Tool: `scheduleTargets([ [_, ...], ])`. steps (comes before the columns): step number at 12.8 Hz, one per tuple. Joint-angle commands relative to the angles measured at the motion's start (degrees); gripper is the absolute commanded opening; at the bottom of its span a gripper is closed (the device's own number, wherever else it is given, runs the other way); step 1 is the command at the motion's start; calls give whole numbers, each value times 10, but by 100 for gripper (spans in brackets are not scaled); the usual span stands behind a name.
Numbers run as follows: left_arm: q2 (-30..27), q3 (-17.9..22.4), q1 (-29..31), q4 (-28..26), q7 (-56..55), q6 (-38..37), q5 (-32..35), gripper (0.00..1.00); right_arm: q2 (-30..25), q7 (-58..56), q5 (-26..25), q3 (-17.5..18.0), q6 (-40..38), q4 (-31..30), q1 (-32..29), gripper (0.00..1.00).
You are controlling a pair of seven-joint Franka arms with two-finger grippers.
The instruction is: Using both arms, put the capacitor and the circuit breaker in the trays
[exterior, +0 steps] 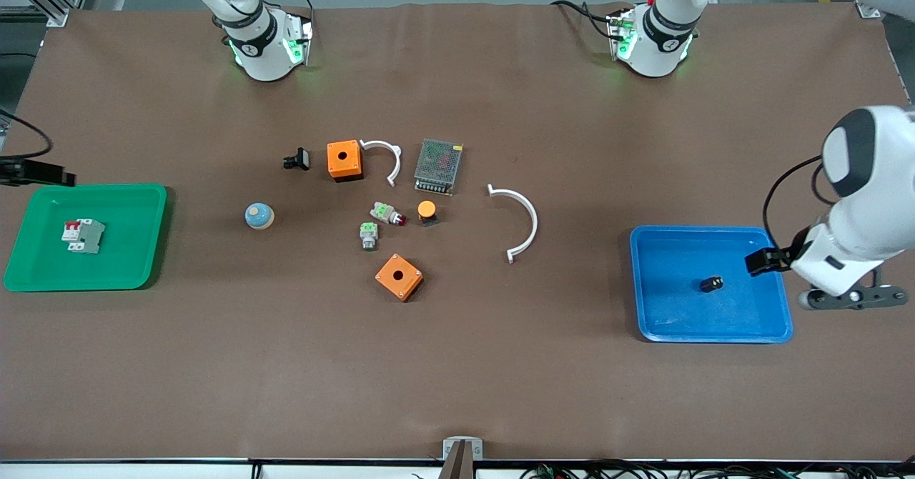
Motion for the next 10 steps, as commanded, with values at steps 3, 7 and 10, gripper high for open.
scheduleTargets([
  [3, -54, -38, 2, 78, 8, -155, 0, 100, -89, 75, 19, -6, 92, -133, 68, 99],
  [7, -127, -38, 4, 79, 9, -225, -57, 100, -87, 75, 20, -6, 128, -114, 70, 100],
  [10, -179, -33, 0, 70, 15, -261, -96, 100, -86, 73, 19, -5, 136, -90, 72, 100],
])
